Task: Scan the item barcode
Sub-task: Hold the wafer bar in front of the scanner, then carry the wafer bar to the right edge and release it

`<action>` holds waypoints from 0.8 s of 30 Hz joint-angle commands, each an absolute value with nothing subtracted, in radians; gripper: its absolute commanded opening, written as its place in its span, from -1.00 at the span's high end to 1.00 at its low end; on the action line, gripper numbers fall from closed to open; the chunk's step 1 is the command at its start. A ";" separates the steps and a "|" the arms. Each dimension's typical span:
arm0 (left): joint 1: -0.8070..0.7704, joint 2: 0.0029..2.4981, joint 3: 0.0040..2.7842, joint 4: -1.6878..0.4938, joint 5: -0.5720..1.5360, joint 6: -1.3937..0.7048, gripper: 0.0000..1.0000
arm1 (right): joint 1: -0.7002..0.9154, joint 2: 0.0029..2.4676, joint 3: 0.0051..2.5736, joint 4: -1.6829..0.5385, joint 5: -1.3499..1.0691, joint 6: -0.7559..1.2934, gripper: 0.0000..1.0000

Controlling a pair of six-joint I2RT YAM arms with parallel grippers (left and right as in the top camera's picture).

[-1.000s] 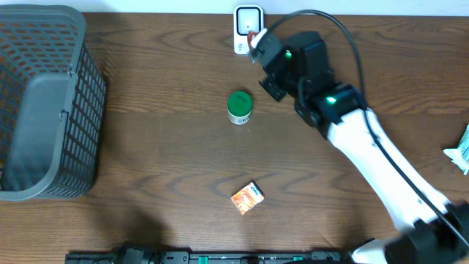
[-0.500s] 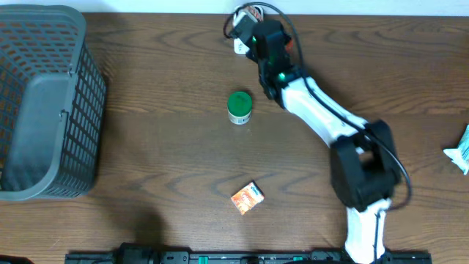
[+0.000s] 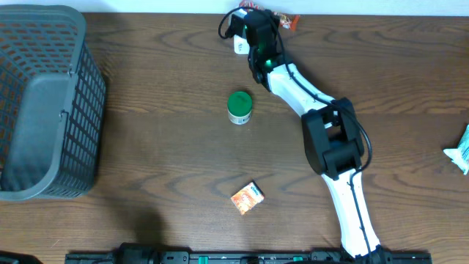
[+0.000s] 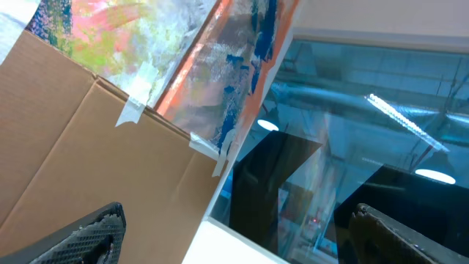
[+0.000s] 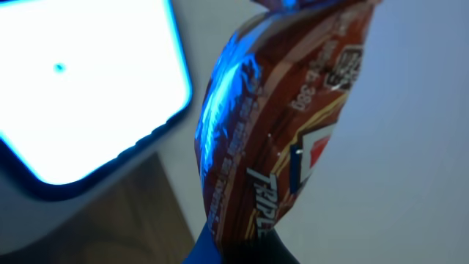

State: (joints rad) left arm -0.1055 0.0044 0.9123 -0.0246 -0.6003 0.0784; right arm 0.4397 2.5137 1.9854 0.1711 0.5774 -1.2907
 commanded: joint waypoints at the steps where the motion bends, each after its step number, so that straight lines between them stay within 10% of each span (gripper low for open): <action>1: -0.101 0.004 0.894 -0.019 -0.583 0.080 -0.96 | 0.449 2.557 2.013 0.175 0.600 -1.360 0.98; 15: -0.101 0.004 0.892 -0.016 -0.583 0.080 -0.96 | 0.456 2.541 2.012 0.174 0.702 -1.478 0.98; 24: -0.101 0.004 0.892 -0.004 -0.583 0.080 -0.95 | 0.430 2.226 2.012 -0.310 0.746 -1.194 0.98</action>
